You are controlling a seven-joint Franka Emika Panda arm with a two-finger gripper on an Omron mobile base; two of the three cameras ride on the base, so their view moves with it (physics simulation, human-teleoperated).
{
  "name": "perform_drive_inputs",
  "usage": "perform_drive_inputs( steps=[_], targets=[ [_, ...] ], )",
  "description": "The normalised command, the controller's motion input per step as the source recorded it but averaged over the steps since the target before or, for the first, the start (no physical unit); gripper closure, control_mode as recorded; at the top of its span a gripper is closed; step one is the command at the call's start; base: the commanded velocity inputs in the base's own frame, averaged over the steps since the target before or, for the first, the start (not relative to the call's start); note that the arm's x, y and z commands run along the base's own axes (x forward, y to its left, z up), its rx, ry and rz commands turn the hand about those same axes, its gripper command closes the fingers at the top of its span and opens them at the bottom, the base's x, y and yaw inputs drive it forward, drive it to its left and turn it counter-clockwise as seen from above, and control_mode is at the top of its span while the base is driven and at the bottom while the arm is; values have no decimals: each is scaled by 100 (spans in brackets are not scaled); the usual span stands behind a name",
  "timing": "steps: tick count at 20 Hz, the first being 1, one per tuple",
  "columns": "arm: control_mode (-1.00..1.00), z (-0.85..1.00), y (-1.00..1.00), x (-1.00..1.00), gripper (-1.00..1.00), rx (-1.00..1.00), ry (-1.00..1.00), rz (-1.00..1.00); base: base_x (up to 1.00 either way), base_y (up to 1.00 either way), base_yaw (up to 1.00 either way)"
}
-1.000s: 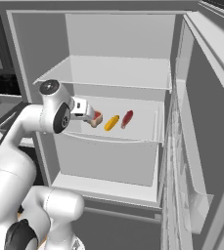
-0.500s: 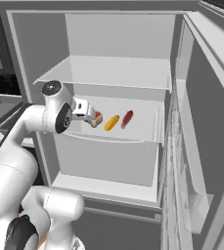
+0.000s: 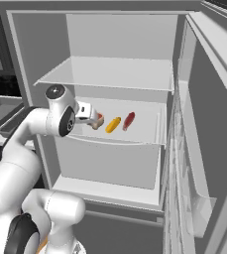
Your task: Place one corn and one steak in each tupperware on the nearby counter, to pack two identical lunches.
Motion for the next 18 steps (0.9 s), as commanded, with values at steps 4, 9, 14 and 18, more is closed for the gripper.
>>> perform_drive_inputs(
  steps=[4,9,14,18],
  targets=[
    [-100,-10,-8,12,-100,0,0,0,0,0,0],
    [-100,-5,-1,11,-100,0,0,0,0,0,0],
    [-100,-6,0,17,-100,0,0,0,0,0,0],
    [-100,-8,0,18,-100,0,0,0,0,0,0]
  ],
)
